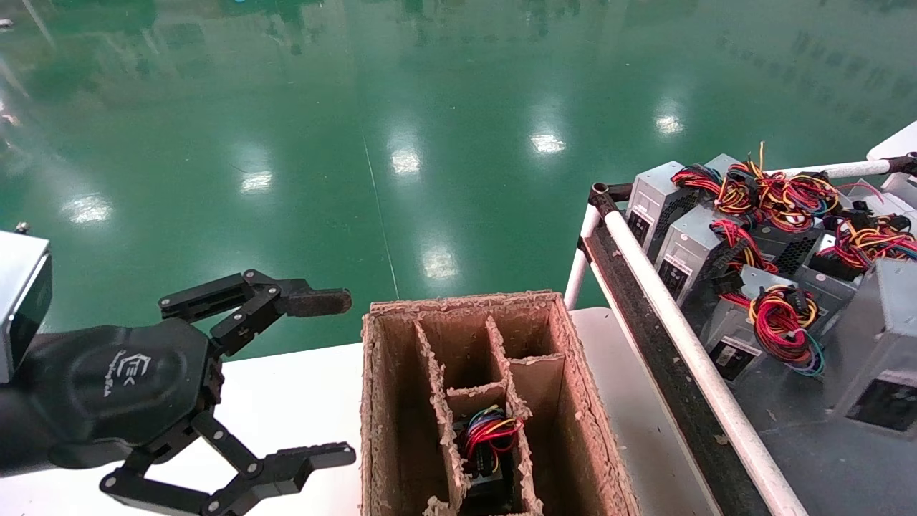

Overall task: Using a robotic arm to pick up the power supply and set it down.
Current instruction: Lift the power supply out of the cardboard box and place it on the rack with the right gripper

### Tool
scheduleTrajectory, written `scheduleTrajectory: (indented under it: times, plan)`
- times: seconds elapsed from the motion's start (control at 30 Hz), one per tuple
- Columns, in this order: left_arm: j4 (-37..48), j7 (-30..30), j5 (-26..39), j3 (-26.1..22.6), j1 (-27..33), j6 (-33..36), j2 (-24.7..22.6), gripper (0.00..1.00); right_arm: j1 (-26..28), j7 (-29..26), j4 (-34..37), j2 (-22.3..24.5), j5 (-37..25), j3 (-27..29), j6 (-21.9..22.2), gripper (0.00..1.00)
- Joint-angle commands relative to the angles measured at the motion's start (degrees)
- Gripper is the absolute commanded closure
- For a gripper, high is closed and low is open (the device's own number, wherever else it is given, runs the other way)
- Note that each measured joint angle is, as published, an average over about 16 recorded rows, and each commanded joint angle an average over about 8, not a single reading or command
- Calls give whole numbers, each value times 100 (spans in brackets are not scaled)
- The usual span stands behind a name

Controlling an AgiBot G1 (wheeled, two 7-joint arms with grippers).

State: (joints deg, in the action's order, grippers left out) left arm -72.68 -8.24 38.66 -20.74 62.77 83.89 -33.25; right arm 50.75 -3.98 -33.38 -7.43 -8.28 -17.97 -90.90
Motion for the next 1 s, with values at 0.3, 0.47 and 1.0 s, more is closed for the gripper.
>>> scheduleTrajectory:
  times: [0.3, 0.47, 1.0]
  plan:
    - [0, 0, 0, -1, 0, 0, 0, 0, -435, -83, 138, -344, 181, -198, 155, 100]
    - [0, 0, -1, -1, 0, 0, 0, 0, -148, -159, 180, -567, -127, -321, 332, 100]
    - [0, 1, -1, -2, 1, -1, 1, 0, 1061, -84, 817, -1131, -1241, -713, 418, 100]
